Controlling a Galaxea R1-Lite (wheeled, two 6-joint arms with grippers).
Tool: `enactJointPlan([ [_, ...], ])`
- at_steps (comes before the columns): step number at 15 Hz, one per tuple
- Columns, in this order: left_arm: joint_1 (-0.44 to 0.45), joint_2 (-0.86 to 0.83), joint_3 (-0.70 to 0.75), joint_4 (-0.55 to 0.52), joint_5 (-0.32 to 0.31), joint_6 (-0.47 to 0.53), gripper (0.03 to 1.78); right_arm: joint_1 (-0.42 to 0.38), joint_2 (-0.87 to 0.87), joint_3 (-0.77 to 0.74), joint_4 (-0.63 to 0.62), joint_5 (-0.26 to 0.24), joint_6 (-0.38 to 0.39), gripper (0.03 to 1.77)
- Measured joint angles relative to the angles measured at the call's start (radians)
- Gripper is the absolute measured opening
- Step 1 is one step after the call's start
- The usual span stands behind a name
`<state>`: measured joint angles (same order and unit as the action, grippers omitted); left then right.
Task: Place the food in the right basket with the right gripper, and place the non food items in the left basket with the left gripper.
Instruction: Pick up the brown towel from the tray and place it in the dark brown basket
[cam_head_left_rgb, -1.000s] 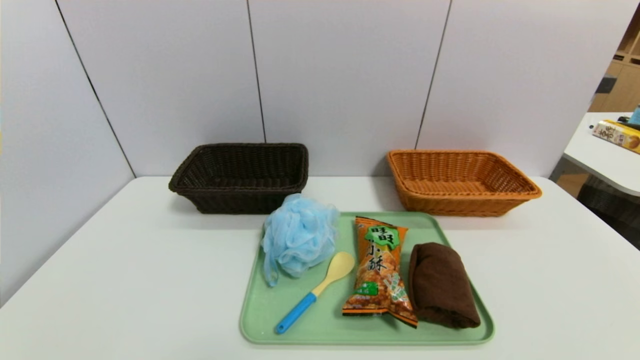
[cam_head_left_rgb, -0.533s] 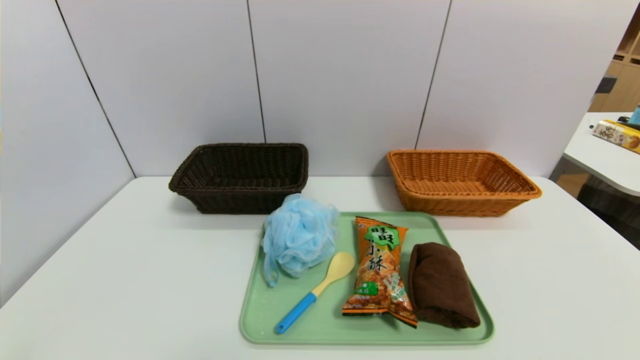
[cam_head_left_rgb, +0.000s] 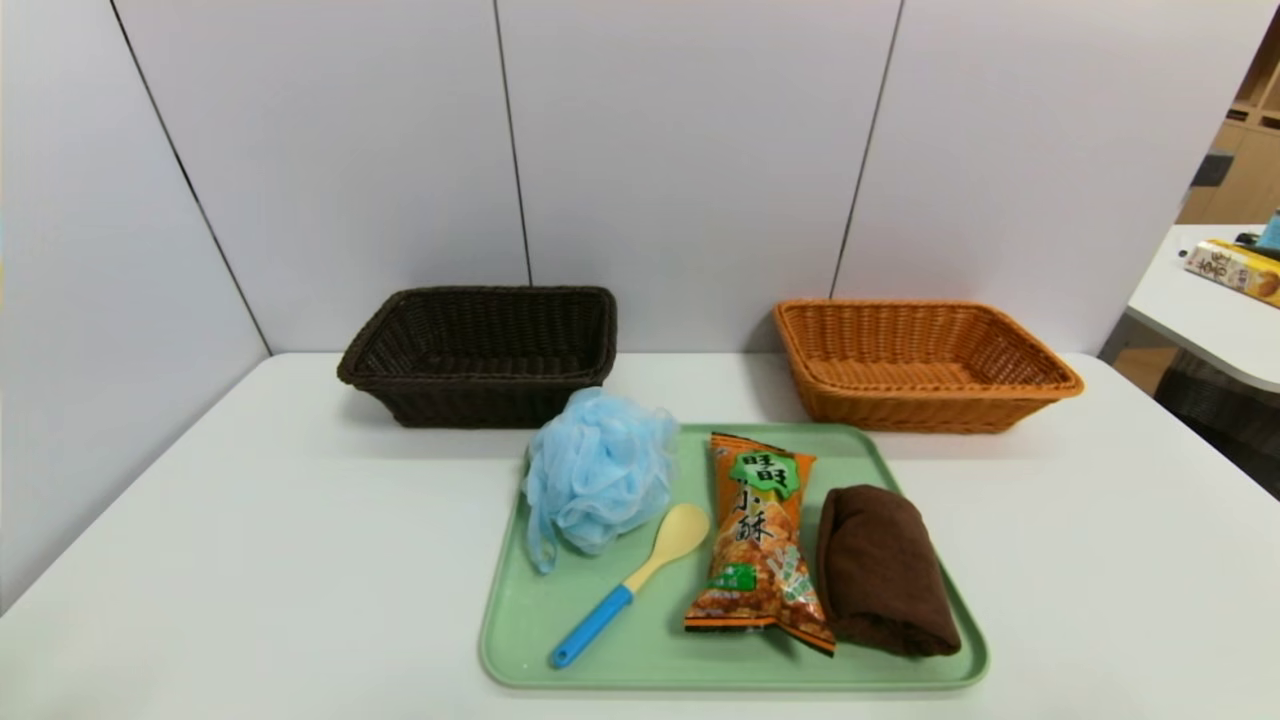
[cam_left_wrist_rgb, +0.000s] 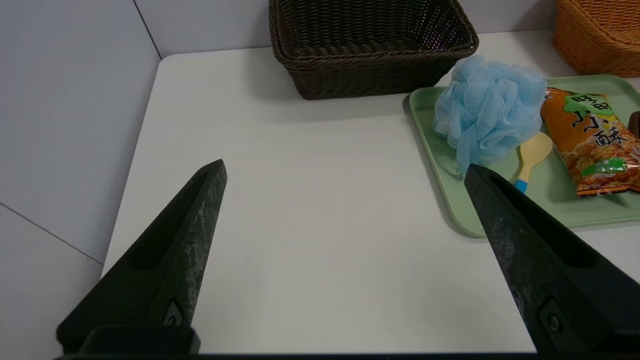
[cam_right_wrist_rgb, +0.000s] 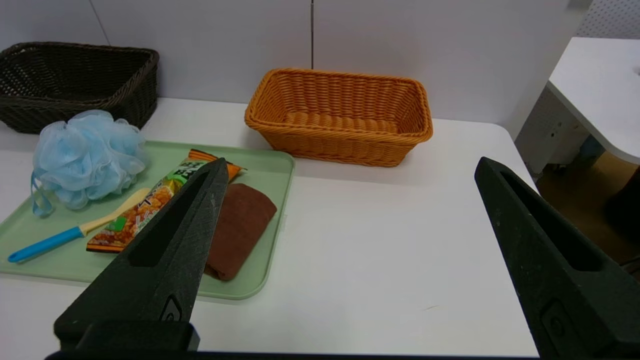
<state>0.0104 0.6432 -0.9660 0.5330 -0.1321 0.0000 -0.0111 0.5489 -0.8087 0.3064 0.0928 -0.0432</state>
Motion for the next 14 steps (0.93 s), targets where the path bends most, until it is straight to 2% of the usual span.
enactJointPlan([
  [5,-0.040,0.161,-0.058,0.036,-0.002,-0.017,1.69,0.029,0.142,-0.044,0.002,0.016,0.003,1.70],
  [9,-0.142,0.251,-0.063,0.036,0.007,-0.049,1.69,0.140,0.235,-0.049,-0.004,0.014,0.017,1.70],
  [12,-0.297,0.300,-0.058,0.032,0.081,-0.131,1.69,0.244,0.295,-0.050,-0.008,-0.011,0.051,1.70],
  [14,-0.381,0.339,-0.053,0.027,0.141,-0.197,1.69,0.325,0.335,-0.051,-0.013,-0.057,0.081,1.70],
])
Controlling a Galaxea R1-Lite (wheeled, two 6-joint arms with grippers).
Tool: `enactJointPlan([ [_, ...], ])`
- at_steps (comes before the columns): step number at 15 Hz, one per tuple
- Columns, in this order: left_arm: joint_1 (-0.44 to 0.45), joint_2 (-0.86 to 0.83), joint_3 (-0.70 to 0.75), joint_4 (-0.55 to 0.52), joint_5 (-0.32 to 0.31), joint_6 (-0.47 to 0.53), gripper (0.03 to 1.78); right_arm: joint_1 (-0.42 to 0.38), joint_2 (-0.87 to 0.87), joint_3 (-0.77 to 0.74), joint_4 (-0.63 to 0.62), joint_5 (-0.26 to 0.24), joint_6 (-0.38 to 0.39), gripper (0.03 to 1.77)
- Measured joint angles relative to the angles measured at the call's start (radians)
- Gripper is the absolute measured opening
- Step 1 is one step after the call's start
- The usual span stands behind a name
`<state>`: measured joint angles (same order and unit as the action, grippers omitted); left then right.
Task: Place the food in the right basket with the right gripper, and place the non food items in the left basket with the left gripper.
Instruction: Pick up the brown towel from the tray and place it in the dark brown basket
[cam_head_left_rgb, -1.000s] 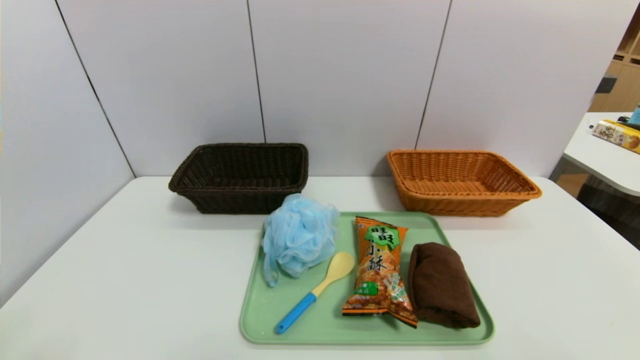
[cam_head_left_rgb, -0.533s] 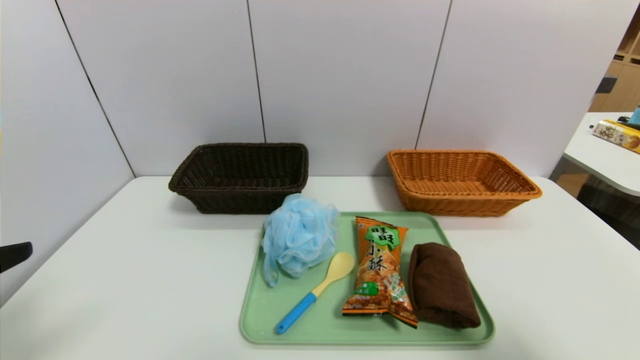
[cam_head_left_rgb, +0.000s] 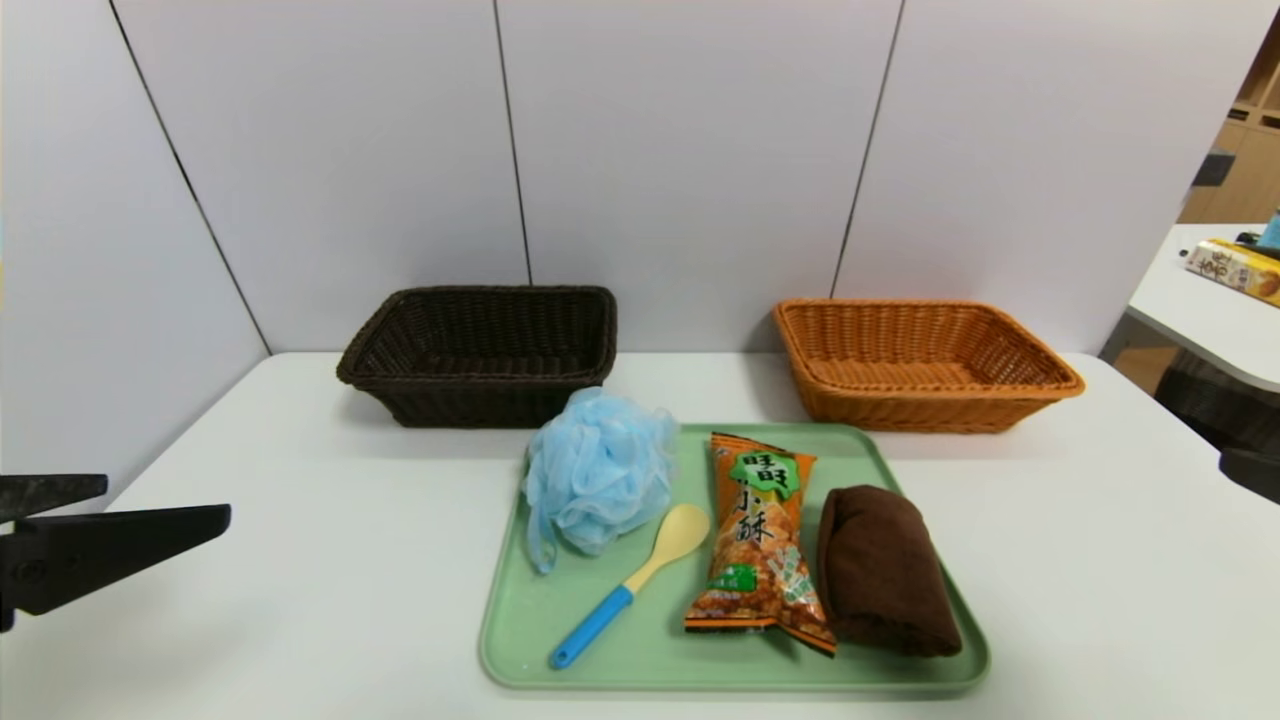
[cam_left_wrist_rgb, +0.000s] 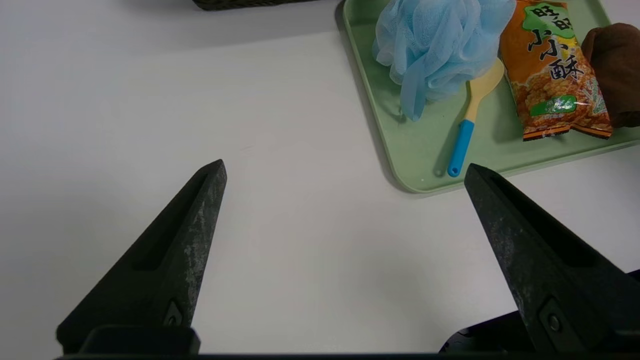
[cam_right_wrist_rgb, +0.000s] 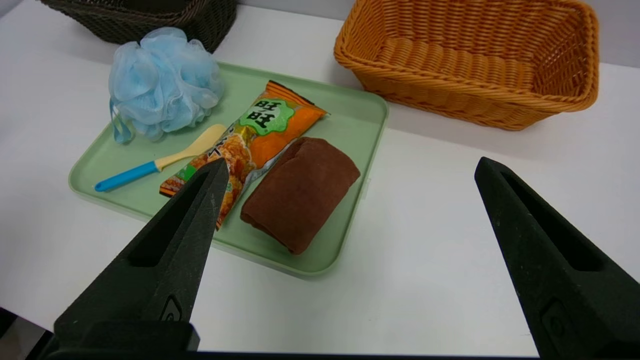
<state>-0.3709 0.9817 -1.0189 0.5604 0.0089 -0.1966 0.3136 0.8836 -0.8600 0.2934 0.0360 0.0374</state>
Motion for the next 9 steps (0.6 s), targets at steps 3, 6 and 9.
enactJointPlan([
  [3,-0.076,0.056,0.010,-0.001,0.029,-0.046,1.69,0.110,0.072,-0.001,-0.003,-0.089,0.079,1.70],
  [6,-0.177,0.131,0.030,-0.042,0.088,-0.124,1.69,0.150,0.129,-0.002,-0.002,-0.095,0.111,1.70],
  [9,-0.250,0.229,0.052,-0.128,0.122,-0.159,1.69,0.178,0.176,-0.002,-0.004,-0.097,0.142,1.70],
])
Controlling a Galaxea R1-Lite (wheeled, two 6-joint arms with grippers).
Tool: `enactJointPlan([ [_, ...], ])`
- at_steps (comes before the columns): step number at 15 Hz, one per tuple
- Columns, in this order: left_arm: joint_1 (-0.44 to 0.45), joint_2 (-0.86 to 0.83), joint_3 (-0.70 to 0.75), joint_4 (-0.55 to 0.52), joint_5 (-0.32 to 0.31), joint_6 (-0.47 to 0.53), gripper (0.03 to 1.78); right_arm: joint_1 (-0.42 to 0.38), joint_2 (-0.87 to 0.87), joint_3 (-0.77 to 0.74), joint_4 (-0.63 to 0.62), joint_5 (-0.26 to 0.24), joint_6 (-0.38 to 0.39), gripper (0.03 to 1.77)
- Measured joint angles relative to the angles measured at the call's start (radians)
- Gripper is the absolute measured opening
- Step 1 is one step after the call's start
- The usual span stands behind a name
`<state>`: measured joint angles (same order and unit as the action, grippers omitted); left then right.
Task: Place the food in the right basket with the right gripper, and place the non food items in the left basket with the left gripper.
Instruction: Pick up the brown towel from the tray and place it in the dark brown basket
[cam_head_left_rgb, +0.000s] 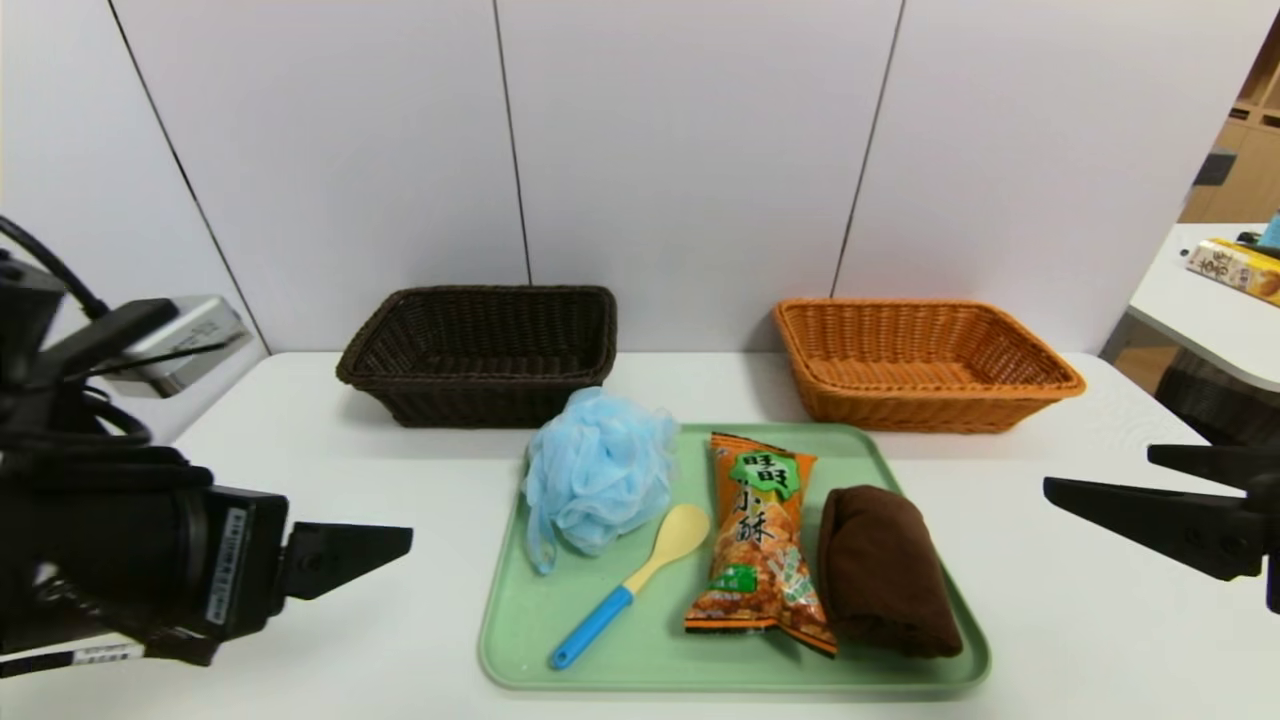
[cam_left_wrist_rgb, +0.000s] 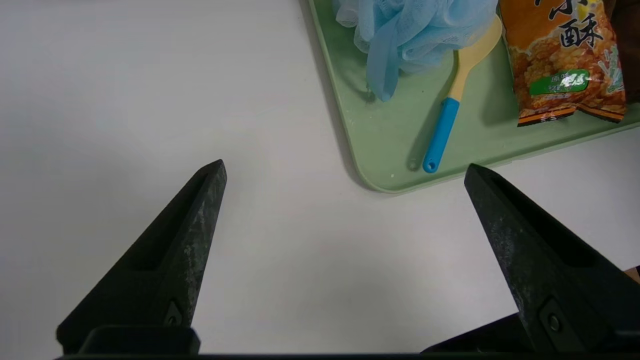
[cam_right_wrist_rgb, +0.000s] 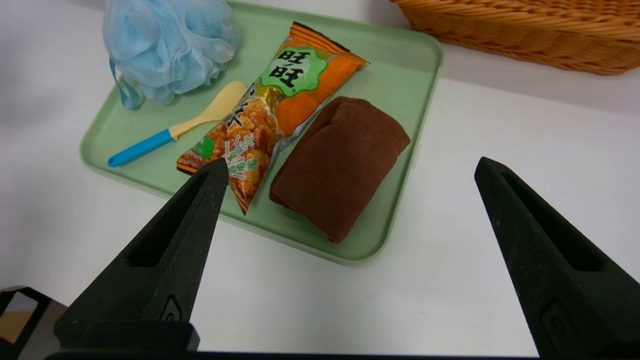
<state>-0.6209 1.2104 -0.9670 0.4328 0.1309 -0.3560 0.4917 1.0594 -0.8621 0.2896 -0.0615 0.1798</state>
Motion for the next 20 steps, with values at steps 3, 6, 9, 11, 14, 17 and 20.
enactJointPlan([
  [3,-0.041,0.096,0.000,-0.018,0.005,-0.011,1.69,0.027,0.039,0.003,0.001,-0.001,0.041,1.70],
  [6,-0.076,0.160,-0.004,-0.017,0.004,-0.040,1.69,0.055,0.073,-0.003,0.017,-0.015,0.101,1.70],
  [9,-0.099,0.188,-0.004,-0.011,0.009,-0.040,1.69,0.110,0.121,-0.023,0.066,-0.074,0.169,1.70],
  [11,-0.102,0.194,-0.004,-0.011,0.009,-0.042,1.69,0.136,0.167,-0.058,0.102,-0.089,0.232,1.70],
  [14,-0.105,0.196,-0.002,-0.011,0.010,-0.043,1.69,0.148,0.258,-0.136,0.166,-0.094,0.320,1.70],
  [17,-0.105,0.192,0.001,-0.010,0.011,-0.046,1.69,0.155,0.354,-0.216,0.240,-0.133,0.405,1.70],
  [20,-0.106,0.187,0.002,-0.010,0.016,-0.048,1.69,0.155,0.429,-0.313,0.410,-0.153,0.529,1.70],
])
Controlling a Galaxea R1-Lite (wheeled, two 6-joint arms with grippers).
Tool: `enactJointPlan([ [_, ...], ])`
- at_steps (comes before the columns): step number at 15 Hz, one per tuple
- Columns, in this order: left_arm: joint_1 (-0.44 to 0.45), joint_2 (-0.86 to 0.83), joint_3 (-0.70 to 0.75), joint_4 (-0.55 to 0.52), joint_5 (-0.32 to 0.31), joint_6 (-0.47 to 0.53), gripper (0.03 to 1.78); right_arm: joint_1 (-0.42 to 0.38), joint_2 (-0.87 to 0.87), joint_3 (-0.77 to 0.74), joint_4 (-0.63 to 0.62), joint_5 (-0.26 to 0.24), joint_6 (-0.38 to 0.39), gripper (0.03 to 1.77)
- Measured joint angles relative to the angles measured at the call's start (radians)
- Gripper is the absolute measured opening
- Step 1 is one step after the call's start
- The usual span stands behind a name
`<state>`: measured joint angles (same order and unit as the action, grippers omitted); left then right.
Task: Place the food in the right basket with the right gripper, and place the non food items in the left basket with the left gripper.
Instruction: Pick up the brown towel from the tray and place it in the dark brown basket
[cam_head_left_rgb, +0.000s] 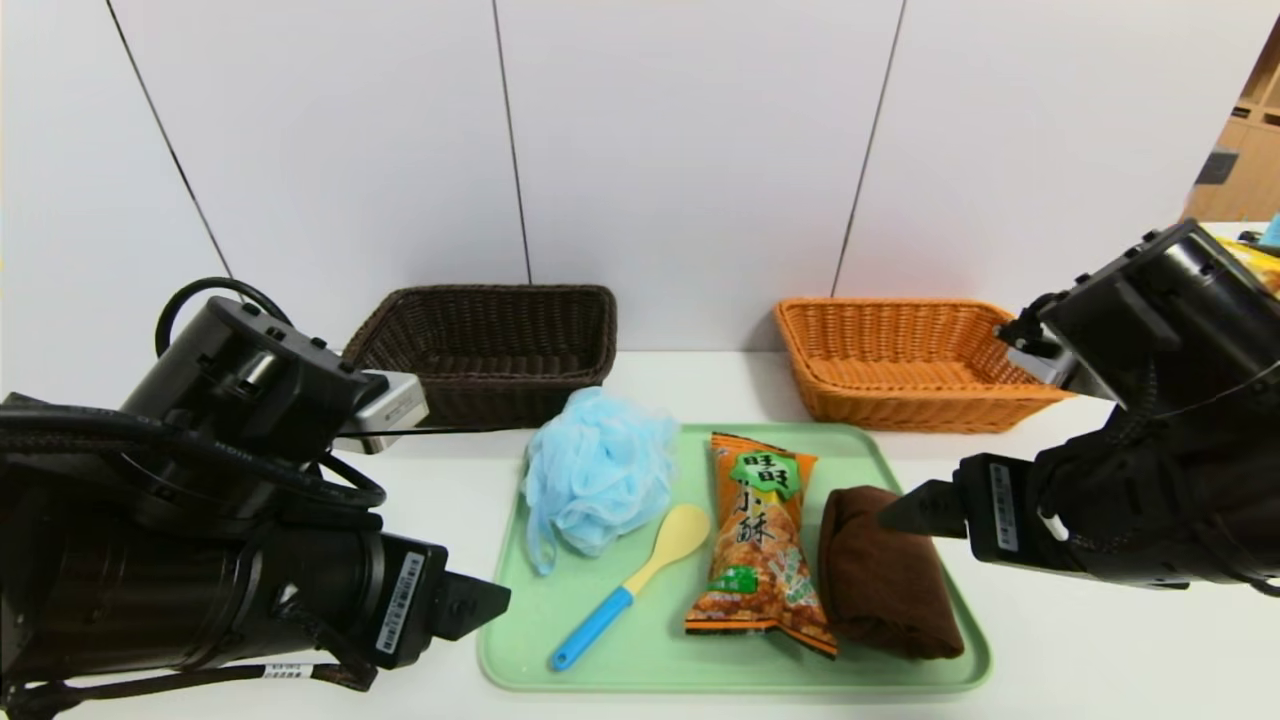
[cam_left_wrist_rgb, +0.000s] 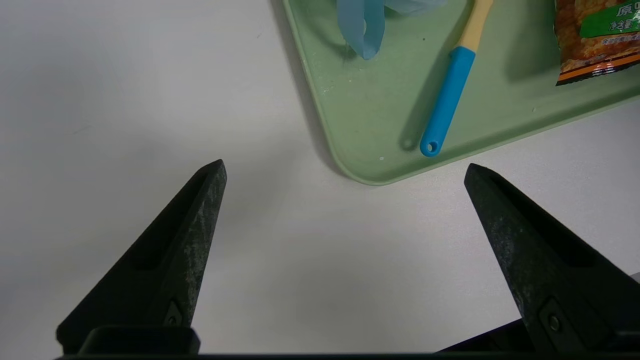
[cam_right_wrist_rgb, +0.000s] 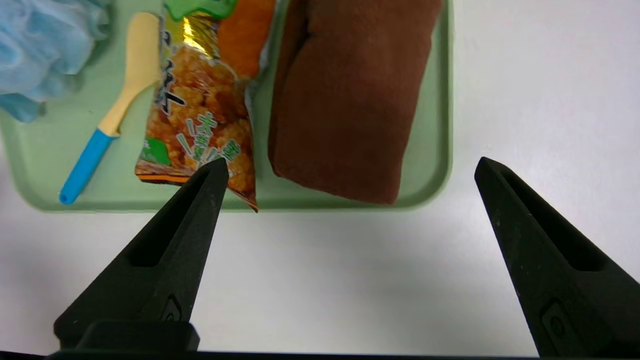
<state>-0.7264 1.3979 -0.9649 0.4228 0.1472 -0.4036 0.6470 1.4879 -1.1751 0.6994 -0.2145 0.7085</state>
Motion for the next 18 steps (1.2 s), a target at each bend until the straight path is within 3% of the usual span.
enactJointPlan([
  [3,0.000,-0.003,0.001,0.000,0.003,0.000,1.69,-0.014,0.044,-0.045,0.122,0.004,0.064,1.70],
  [6,0.000,-0.008,0.006,0.001,0.015,0.000,1.69,-0.021,0.071,-0.045,0.134,0.011,0.073,1.70],
  [11,0.000,-0.020,0.014,0.009,0.021,0.001,1.69,-0.020,0.110,-0.050,0.123,0.021,0.072,1.70],
  [18,0.001,-0.030,0.018,0.008,0.023,0.002,1.69,-0.016,0.167,-0.048,-0.014,0.021,0.029,1.70],
])
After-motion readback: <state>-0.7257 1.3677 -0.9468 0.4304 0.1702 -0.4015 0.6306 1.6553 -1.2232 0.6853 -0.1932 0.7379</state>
